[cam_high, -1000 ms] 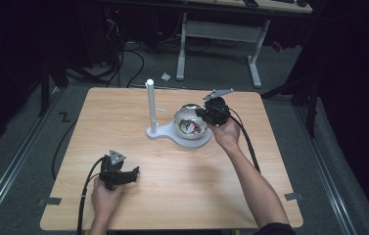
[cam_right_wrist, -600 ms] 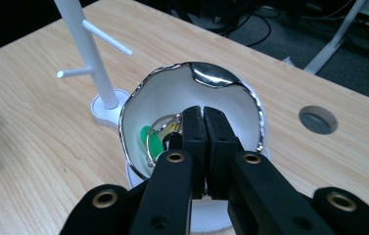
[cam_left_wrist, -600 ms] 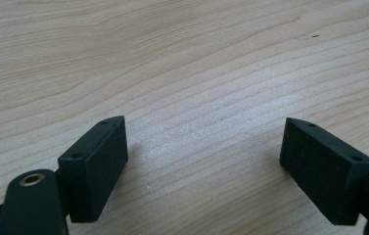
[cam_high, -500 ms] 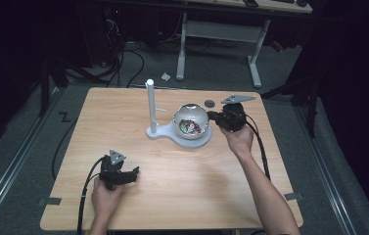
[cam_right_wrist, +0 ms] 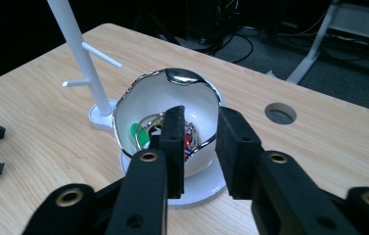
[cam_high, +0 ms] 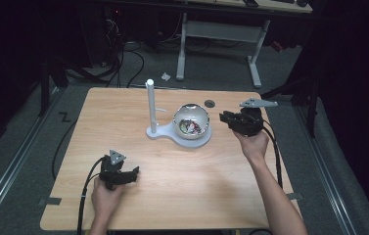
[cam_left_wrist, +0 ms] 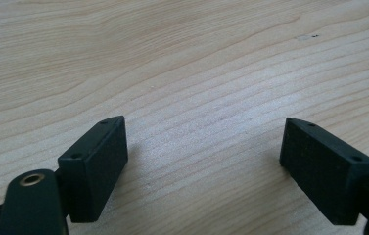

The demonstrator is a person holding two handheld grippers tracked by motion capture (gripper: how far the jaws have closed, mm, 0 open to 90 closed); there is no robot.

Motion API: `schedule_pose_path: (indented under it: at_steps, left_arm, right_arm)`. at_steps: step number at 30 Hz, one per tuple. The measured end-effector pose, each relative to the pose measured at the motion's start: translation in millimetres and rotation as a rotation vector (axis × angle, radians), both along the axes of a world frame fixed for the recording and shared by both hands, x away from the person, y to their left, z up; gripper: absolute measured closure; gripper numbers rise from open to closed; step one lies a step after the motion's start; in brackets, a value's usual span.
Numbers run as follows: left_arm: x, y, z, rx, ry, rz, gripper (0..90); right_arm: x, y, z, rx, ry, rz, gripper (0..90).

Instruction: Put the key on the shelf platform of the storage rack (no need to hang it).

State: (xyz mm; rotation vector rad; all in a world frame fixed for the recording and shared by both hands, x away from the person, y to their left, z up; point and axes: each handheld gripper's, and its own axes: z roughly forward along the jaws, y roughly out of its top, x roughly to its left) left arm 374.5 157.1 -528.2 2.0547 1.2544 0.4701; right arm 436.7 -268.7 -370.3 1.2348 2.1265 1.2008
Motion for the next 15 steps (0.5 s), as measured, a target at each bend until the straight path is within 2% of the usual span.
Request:
schedule_pose_path:
  at_steps: [8, 15]
  left_arm:
    - [0.0, 0.0, 0.0, 0.0, 0.0, 0.0, 18.4]
    - [0.0, 0.0, 0.0, 0.0, 0.0, 0.0, 18.4]
  right_arm:
    - [-12.6, -8.0, 9.2, -0.003, -0.018, -0.018, 62.3]
    - [-26.4, -17.3, 7.9, 0.004, -0.024, -0.038, 58.6]
